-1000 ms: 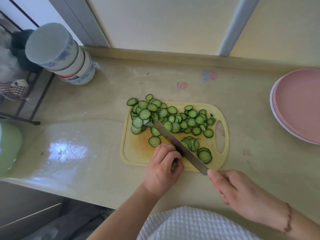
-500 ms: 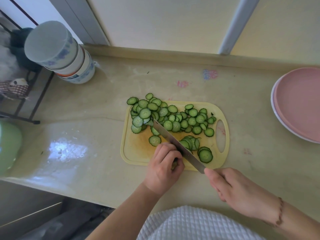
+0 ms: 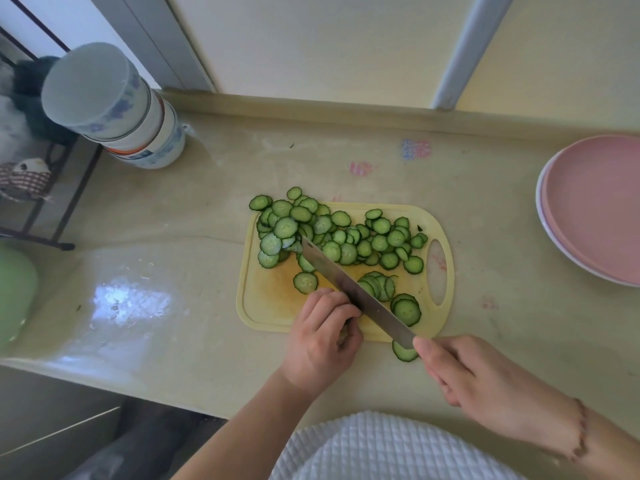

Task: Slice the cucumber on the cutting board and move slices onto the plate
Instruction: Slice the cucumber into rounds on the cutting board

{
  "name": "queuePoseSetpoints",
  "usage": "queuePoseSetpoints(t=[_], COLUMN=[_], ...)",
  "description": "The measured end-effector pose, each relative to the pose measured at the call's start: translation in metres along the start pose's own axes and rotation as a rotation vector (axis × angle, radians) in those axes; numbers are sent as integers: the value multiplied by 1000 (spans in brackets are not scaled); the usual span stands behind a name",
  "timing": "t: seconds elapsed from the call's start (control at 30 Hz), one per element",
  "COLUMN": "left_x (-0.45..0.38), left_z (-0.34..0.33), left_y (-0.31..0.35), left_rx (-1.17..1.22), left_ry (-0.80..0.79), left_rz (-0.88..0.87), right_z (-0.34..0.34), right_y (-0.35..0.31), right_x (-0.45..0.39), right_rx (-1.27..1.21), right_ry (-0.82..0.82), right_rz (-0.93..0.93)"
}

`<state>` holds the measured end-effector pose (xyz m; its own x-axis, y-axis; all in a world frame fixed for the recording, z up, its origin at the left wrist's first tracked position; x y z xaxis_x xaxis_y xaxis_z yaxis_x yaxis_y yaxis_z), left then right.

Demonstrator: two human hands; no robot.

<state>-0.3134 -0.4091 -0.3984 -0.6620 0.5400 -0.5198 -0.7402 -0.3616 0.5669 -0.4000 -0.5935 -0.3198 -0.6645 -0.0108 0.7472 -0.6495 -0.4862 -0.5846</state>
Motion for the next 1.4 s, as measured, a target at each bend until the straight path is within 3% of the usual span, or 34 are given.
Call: queuePoseSetpoints(t=[1.0,1.23,1.4], left_x=[1,0,-3], left_z=[-1,-1,0], left_y=[1,3,5], left_rx=[16,-115,-138], left_ry=[66,-81,-150], left_rz=[3,-20,-11], right_z=[-18,16,40], right_y=[0,-10,-9], right_x=[-28,-30,-29], right_rx=[143,41,-55], right_ry=[89,85,-82], right_rz=[46,-4,-71])
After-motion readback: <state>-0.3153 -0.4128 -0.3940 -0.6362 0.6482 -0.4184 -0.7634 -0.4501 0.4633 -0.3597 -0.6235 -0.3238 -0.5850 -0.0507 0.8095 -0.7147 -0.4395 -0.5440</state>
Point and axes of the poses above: each hand's wrist, its own x-axis away from the middle knuckle, its own z-axis out of the back of the hand, y = z × x, the point moved 3 cm from there along -x, towards the middle knuckle, and after that the axes turned 6 degrees about -z, right-handed, at the moved point
